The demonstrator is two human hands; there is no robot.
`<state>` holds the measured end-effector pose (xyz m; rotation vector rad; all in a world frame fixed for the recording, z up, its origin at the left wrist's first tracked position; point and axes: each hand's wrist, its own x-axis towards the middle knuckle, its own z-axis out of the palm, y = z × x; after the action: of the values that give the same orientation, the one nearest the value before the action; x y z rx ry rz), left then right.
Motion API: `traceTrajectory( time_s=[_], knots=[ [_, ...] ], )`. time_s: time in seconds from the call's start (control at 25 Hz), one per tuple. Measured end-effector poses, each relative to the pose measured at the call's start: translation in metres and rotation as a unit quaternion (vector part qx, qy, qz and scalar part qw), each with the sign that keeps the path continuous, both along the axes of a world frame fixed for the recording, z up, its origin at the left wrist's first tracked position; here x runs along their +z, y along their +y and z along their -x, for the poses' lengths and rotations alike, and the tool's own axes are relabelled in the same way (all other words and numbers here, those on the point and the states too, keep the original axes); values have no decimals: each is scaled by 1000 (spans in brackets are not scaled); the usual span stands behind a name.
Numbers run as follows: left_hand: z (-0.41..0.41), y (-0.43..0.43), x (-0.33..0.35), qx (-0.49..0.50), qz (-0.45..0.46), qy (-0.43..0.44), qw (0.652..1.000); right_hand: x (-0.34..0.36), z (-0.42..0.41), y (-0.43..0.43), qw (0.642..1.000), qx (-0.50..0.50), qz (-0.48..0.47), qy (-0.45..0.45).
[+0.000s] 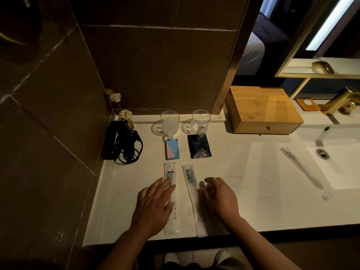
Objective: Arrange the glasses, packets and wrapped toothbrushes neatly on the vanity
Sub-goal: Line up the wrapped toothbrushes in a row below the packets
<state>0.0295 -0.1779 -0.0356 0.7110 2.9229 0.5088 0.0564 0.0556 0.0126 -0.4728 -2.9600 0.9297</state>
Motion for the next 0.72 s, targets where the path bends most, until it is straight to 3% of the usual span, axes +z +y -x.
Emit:
traceTrajectory(
  time_s=[0.08, 0.24, 0.72],
  knots=[
    [0, 0, -1, -2, 2, -10, 1000, 2, 6, -7, 999, 29, -9, 20],
    [3, 0, -1, -1, 9, -14, 1000, 2, 15, -20, 992, 98, -72, -33],
    [1, 2, -1, 8, 0, 5, 1000, -3, 21, -19, 999, 27, -5, -30]
  ],
)
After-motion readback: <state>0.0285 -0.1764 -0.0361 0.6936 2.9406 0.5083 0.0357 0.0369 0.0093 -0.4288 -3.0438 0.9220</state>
